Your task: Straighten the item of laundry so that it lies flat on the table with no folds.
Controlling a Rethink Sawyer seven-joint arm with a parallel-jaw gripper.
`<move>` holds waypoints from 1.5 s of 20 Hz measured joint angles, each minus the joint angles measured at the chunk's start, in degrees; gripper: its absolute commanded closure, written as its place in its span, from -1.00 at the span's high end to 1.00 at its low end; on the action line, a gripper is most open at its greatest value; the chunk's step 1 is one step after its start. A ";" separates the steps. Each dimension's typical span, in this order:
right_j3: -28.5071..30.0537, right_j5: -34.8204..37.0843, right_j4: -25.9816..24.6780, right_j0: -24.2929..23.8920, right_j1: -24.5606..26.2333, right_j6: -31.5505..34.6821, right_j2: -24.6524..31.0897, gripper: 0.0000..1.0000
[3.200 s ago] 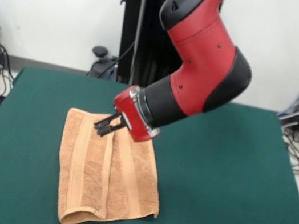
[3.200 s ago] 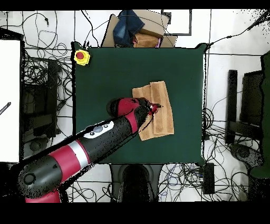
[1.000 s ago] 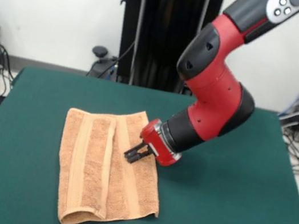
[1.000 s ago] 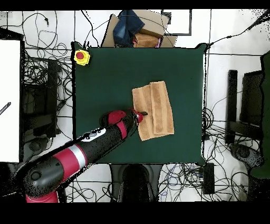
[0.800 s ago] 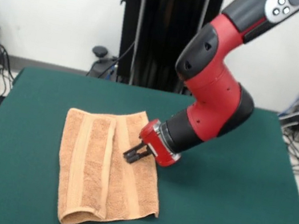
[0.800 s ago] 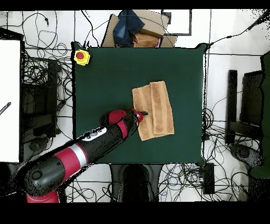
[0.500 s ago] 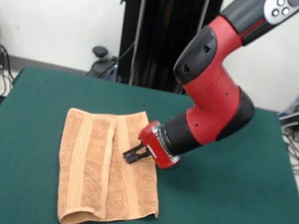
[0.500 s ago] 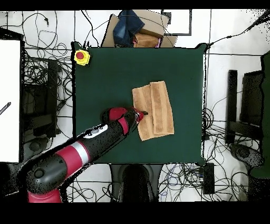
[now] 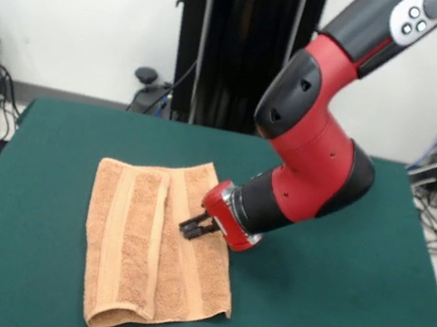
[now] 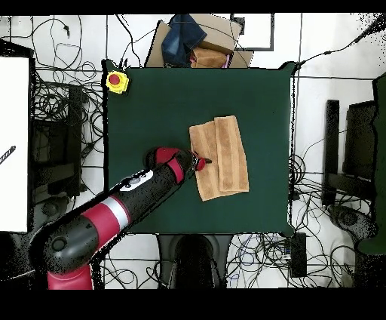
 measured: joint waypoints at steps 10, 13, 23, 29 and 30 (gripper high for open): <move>-0.79 -0.69 -3.80 0.01 0.18 0.00 -0.20 -1.00; -0.73 -2.65 -6.95 -0.14 -0.16 0.00 0.42 -1.00; 0.32 -11.84 -17.40 -3.45 -2.08 0.01 2.98 -1.00; 0.52 -14.35 -20.41 -5.38 -2.65 0.01 3.76 -1.00; 0.57 -14.88 -21.32 -6.05 -3.09 0.01 4.22 -1.00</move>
